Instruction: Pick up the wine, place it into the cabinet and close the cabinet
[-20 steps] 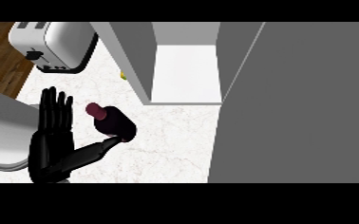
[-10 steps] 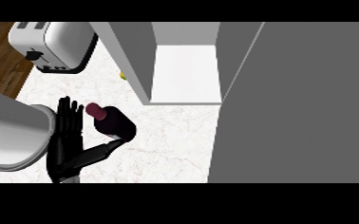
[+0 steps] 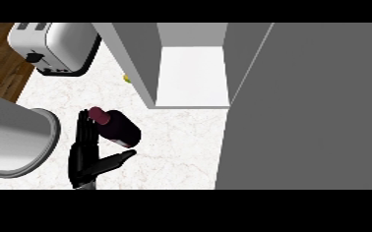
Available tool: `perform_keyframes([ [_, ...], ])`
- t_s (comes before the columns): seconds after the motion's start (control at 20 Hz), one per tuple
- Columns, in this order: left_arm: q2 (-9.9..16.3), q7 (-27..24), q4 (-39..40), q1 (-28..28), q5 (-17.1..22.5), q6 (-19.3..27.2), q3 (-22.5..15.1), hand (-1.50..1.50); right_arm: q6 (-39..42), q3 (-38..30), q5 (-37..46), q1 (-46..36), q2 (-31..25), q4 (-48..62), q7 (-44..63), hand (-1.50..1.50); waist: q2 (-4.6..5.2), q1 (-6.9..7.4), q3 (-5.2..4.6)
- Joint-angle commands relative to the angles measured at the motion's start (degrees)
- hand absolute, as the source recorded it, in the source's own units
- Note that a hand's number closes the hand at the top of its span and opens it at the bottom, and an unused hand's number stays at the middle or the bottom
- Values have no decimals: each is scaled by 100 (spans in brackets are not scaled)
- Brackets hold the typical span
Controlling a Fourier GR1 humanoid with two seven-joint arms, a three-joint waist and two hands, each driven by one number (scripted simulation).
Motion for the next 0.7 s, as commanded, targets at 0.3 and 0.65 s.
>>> perform_keyframes([
  [0.3,-186,-795,1442,-547,41,-475,228,-150,291,56,-295,761,79,-476,-429,-150,-1,-11,3],
  [0.65,-215,-1330,2881,-1256,323,-1274,562,-150,53,186,-56,202,156,-413,-19,-150,8,-43,-4],
])
